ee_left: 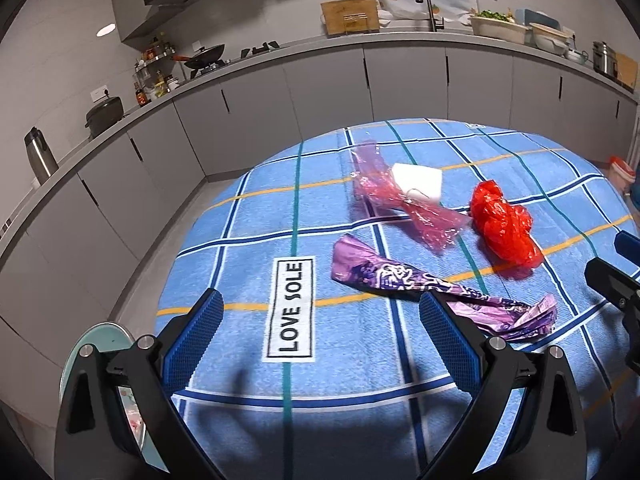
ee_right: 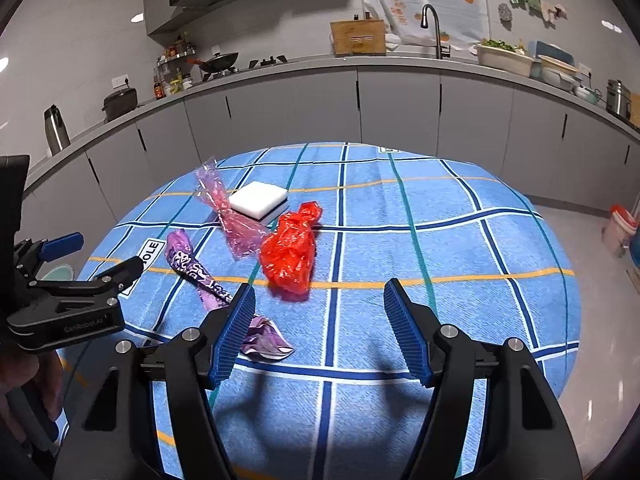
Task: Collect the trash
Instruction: 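Lower the left tool onto the purple wrapper and close it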
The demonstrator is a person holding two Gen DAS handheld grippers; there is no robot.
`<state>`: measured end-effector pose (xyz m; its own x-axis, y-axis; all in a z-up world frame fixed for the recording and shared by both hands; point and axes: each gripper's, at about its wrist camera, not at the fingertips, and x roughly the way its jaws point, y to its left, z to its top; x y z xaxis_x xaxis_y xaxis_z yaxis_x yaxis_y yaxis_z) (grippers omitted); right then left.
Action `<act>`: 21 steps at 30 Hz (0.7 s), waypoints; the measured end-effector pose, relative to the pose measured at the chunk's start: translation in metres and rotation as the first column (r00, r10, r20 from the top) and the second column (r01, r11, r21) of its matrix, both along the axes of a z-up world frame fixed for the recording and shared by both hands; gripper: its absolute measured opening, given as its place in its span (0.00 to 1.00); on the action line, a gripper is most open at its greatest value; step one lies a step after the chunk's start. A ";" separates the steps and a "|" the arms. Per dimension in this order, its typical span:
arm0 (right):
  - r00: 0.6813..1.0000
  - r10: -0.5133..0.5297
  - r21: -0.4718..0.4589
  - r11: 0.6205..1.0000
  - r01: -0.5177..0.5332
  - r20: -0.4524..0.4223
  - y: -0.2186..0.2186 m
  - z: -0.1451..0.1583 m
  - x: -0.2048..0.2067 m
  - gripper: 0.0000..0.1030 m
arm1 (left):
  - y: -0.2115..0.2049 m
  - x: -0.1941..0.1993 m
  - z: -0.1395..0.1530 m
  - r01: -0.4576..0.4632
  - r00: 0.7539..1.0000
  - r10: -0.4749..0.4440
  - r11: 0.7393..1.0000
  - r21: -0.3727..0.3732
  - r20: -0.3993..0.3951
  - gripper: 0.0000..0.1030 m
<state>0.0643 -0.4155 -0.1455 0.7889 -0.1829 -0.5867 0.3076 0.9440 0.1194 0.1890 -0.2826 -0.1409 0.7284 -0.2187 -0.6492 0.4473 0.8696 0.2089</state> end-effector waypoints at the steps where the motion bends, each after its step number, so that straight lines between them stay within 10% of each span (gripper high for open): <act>1: 1.000 -0.002 0.000 1.000 0.002 0.001 -0.001 0.000 -0.001 0.65 | -0.002 -0.001 0.000 0.003 1.000 -0.003 1.000 0.003 0.000 0.94; 21: 0.996 -0.088 -0.010 0.996 0.088 -0.001 -0.027 -0.008 -0.020 0.65 | -0.060 -0.002 -0.013 0.059 0.996 -0.058 0.998 0.019 -0.061 0.95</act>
<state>0.0439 -0.4421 -0.1534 0.7688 -0.2568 -0.5857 0.3893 0.9145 0.1101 0.1866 -0.3422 -0.1544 0.6742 -0.2460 -0.6963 0.5095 0.8375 0.1975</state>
